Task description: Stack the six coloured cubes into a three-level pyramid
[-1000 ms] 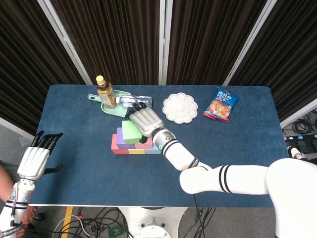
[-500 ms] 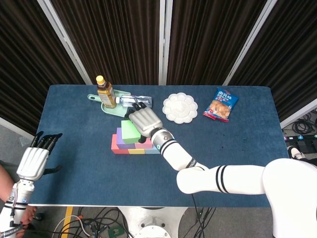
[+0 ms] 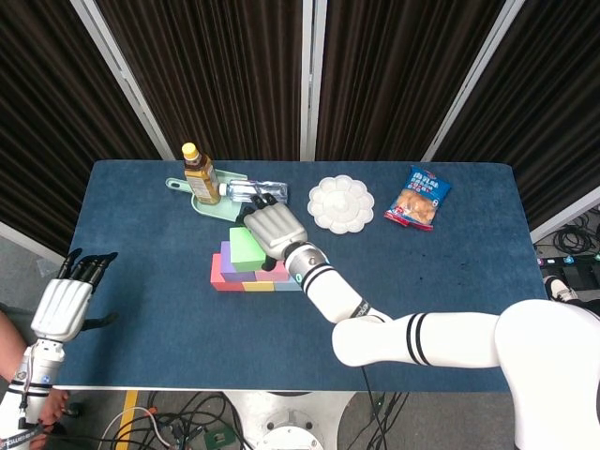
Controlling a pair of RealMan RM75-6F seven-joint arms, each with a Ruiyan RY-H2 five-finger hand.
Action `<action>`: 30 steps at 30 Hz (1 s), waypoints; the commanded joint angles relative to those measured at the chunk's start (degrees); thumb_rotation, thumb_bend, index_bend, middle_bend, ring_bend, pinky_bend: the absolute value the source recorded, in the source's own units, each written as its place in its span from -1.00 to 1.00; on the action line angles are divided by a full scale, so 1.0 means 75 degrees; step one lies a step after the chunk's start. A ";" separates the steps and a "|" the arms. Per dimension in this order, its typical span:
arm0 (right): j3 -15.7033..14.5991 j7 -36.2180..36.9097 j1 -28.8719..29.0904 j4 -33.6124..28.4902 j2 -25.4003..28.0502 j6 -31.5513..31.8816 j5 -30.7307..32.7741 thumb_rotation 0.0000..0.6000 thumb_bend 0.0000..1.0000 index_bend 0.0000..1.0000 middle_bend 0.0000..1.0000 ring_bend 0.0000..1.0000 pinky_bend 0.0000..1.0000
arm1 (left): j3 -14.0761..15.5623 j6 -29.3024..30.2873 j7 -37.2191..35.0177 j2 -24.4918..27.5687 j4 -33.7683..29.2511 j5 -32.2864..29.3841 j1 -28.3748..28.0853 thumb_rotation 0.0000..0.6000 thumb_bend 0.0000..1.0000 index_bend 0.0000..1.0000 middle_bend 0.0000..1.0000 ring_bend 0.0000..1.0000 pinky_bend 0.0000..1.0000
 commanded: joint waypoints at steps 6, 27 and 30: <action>0.0020 -0.0053 0.0021 0.0038 -0.0049 0.0011 0.0070 1.00 -0.74 -0.27 -0.67 -1.00 -1.00 | -0.0001 0.0000 -0.0030 -0.0015 0.0037 0.0004 0.0007 1.00 -0.92 -0.78 -0.70 -0.71 -0.87; 0.0085 -0.0190 0.0049 0.0157 -0.0225 0.0105 0.0231 1.00 -0.75 -0.47 -0.69 -1.00 -1.00 | -0.0002 -0.0007 -0.0100 -0.0054 0.0130 0.0004 0.0024 1.00 -0.92 -0.78 -0.70 -0.71 -0.87; 0.0104 -0.0197 0.0034 0.0111 -0.0202 0.0125 0.0253 1.00 -0.75 -0.73 -0.71 -1.00 -1.00 | -0.0004 0.0013 -0.0112 -0.0061 0.0138 0.0014 0.0031 1.00 -0.92 -0.78 -0.70 -0.71 -0.87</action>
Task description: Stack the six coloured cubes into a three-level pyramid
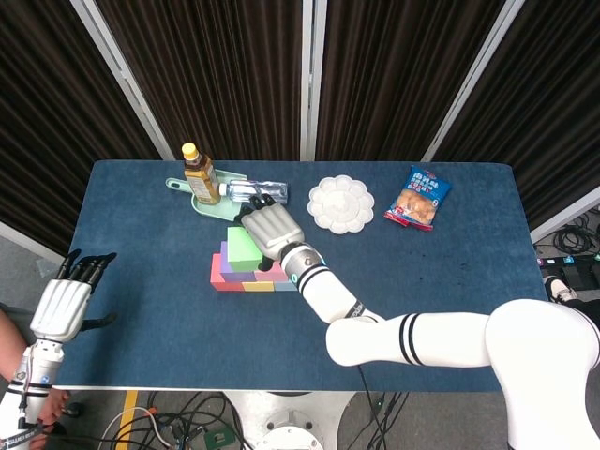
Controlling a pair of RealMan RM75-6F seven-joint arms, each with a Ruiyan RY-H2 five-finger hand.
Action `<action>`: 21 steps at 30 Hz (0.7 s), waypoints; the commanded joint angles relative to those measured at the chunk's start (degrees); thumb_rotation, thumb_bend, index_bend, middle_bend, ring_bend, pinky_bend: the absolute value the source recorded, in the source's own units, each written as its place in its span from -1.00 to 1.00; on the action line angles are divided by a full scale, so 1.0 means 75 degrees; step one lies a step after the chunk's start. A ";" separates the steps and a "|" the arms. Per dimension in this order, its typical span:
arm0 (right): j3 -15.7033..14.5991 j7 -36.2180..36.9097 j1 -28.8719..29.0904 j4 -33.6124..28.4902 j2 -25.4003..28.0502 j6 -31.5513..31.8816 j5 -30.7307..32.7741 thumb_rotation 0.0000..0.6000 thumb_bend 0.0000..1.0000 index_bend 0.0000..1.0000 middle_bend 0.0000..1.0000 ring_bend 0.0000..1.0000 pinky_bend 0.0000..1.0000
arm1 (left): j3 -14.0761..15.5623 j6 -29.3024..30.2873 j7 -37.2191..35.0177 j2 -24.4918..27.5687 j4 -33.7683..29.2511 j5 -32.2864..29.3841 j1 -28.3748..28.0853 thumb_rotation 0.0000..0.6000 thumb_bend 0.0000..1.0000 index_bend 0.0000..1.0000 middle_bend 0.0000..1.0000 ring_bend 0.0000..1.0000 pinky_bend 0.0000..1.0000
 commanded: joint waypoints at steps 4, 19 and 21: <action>0.0018 -0.0009 -0.0056 -0.0146 0.0110 0.0058 0.0010 1.00 -0.75 -0.97 -0.74 -1.00 -1.00 | -0.0005 0.0006 -0.0005 -0.0001 0.0009 0.0018 -0.0004 1.00 -0.92 -0.78 -0.70 -0.71 -0.87; 0.0131 0.0616 -0.0640 -0.0615 0.0606 -0.0236 -0.0378 1.00 -0.80 -1.00 -0.75 -1.00 -1.00 | -0.0038 0.0032 0.0052 0.0141 -0.0231 0.0029 -0.0009 1.00 -0.92 -0.78 -0.70 -0.71 -0.87; 0.0157 0.0692 -0.0660 -0.0533 0.0517 -0.0276 -0.0488 1.00 -0.80 -1.00 -0.74 -1.00 -1.00 | -0.0030 0.0021 0.0082 0.0158 -0.0273 0.0025 -0.0006 1.00 -0.92 -0.78 -0.70 -0.71 -0.87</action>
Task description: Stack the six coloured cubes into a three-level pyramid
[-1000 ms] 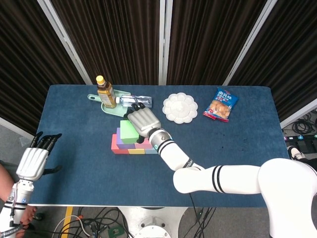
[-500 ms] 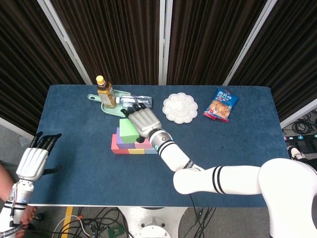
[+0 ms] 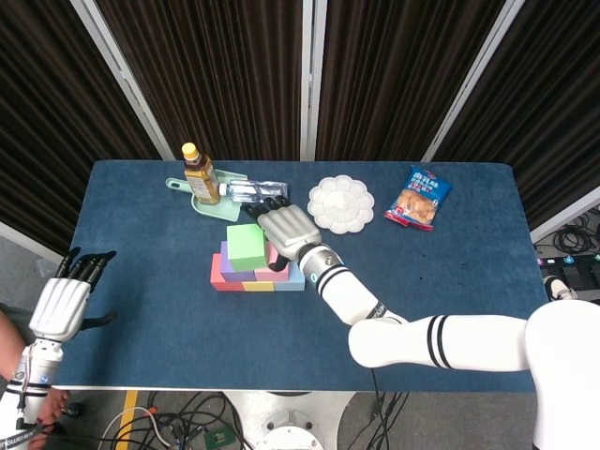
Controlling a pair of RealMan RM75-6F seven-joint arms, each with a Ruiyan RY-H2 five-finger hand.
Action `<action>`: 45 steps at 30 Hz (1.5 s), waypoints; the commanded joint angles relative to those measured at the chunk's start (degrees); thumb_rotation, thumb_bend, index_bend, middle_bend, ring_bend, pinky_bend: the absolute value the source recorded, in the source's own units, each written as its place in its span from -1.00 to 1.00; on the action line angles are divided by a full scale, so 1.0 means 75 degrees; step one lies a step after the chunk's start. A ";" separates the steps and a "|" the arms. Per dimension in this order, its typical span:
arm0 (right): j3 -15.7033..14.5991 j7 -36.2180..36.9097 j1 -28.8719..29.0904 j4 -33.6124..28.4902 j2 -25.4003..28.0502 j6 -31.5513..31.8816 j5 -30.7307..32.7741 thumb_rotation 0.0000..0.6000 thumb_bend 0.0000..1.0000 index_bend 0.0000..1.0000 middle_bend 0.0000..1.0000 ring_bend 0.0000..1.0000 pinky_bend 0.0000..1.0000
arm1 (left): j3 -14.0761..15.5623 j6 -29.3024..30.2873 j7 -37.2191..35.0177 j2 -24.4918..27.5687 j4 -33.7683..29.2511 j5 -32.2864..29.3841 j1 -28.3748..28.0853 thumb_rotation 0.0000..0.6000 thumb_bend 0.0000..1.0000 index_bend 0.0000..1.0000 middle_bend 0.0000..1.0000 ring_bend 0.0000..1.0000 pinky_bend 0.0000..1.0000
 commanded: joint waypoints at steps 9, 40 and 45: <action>0.0047 0.0187 -0.0024 0.0387 -0.0398 0.0020 -0.0240 1.00 -0.80 -1.00 -0.67 -1.00 -1.00 | 0.0005 -0.0037 -0.0027 0.0030 -0.0023 -0.0028 0.0003 1.00 -0.92 -0.78 -0.70 -0.71 -0.87; 0.0358 0.0066 -0.0216 0.0371 -0.0852 0.0861 -0.0744 1.00 -0.75 -0.69 -0.38 -1.00 -1.00 | 0.0015 -0.0042 -0.0193 0.0013 0.0095 -0.0053 0.0035 1.00 -0.92 -0.78 -0.70 -0.71 -0.87; 0.0390 -0.0029 -0.0270 0.0268 -0.0873 0.1017 -0.0778 1.00 -0.75 -0.69 -0.40 -1.00 -1.00 | 0.0014 -0.0061 -0.0222 0.0009 0.0109 -0.0051 0.0025 1.00 -0.92 -0.78 -0.70 -0.71 -0.87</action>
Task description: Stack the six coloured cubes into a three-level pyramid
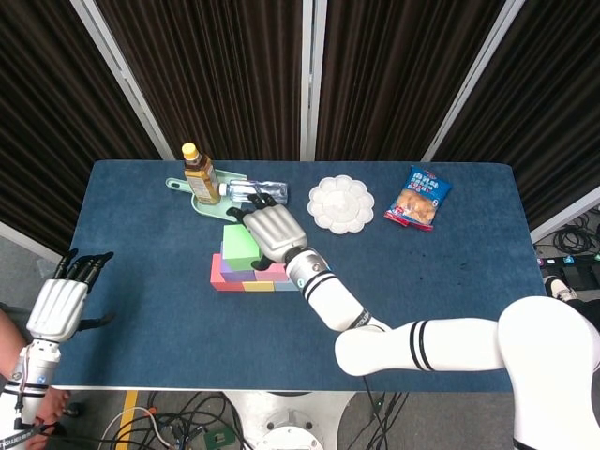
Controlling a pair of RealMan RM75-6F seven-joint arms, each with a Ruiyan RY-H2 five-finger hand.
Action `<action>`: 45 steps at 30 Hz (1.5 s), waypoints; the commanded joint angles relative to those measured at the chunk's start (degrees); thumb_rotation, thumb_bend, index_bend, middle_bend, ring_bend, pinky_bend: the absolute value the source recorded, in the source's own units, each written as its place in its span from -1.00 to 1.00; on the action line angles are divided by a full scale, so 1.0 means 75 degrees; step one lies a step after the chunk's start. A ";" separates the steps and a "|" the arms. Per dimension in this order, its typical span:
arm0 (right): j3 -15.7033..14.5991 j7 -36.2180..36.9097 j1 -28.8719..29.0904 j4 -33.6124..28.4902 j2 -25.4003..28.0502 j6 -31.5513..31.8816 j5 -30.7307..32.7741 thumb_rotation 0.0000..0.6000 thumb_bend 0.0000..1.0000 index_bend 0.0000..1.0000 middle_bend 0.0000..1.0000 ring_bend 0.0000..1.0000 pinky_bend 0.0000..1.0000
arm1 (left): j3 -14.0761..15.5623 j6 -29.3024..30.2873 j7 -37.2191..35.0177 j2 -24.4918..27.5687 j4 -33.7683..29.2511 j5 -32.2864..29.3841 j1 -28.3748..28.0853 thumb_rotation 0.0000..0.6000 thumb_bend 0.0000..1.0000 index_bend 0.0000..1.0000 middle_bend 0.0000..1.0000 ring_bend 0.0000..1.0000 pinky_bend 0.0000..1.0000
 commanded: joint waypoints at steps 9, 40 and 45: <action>0.0046 -0.0185 -0.0086 -0.0027 -0.0197 0.0187 0.0003 1.00 -0.75 -0.69 -0.42 -1.00 -1.00 | 0.0029 -0.0014 -0.0086 -0.0033 0.0078 0.0010 0.0013 1.00 -0.92 -0.78 -0.70 -0.71 -0.87; 0.0266 -0.0486 -0.0298 0.0049 -0.0413 0.0337 -0.0104 1.00 -0.71 -0.48 -0.33 -1.00 -1.00 | 0.0043 -0.0052 -0.0212 -0.0049 0.0144 0.0020 0.0006 1.00 -0.92 -0.78 -0.70 -0.71 -0.87; 0.0309 -0.0459 -0.0375 0.0055 -0.0438 0.0393 -0.0228 1.00 -0.71 -0.41 -0.31 -1.00 -1.00 | 0.0032 -0.0060 -0.0204 -0.0040 0.0135 0.0020 -0.0007 1.00 -0.92 -0.78 -0.70 -0.71 -0.87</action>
